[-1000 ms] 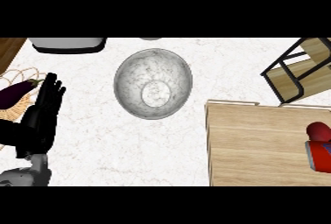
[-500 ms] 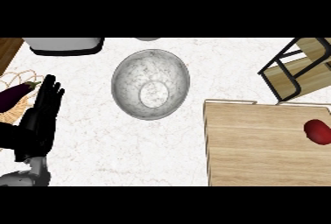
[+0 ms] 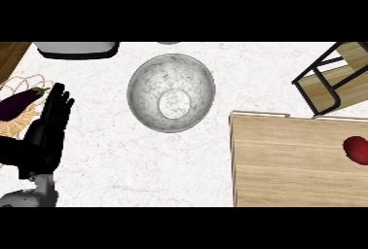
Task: Pick the can from the tray and place it in the tiered shelf
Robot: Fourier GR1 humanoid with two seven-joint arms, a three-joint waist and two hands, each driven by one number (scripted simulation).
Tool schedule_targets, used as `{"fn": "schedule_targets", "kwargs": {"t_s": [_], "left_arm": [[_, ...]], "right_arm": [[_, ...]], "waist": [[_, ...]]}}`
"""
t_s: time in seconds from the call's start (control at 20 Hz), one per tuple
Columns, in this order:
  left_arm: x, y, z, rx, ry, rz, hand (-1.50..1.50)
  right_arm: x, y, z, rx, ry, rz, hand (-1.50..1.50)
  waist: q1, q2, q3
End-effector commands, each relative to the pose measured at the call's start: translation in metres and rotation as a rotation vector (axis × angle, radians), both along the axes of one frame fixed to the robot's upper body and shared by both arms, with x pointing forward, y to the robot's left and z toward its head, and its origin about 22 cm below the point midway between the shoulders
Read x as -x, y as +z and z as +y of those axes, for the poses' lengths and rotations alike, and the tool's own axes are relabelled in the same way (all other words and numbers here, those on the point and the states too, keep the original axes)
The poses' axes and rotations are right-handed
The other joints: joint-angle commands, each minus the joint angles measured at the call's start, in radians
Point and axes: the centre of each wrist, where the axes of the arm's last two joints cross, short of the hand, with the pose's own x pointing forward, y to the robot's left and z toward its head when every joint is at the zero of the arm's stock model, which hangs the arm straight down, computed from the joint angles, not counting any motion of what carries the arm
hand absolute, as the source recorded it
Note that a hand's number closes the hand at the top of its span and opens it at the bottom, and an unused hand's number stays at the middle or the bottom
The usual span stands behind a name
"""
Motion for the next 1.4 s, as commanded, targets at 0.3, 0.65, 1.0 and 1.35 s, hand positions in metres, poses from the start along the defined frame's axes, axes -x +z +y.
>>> {"fn": "schedule_targets", "kwargs": {"t_s": [0.3, 0.65, 1.0, 1.35], "left_arm": [[0.004, -0.013, -0.002, 0.009, -0.030, -0.004, 0.00], [-0.014, 0.015, -0.014, 0.022, -0.029, 0.002, 0.00], [-0.011, 0.005, -0.013, 0.002, -0.034, 0.009, 0.00], [0.011, -0.001, -0.017, 0.027, -0.047, 0.000, 0.00]], "right_arm": [[-0.042, -0.015, -0.016, -0.057, -0.083, -0.055, 1.50], [-0.095, -0.019, -0.008, -0.105, -0.106, -0.068, 1.50], [-0.125, -0.055, 0.001, -0.148, -0.126, -0.128, 1.50], [-0.152, -0.061, 0.018, -0.106, -0.122, -0.141, 1.50]], "waist": [[0.012, 0.004, 0.001], [0.020, 0.006, 0.002], [0.026, 0.009, 0.003], [0.039, 0.011, 0.003]]}}
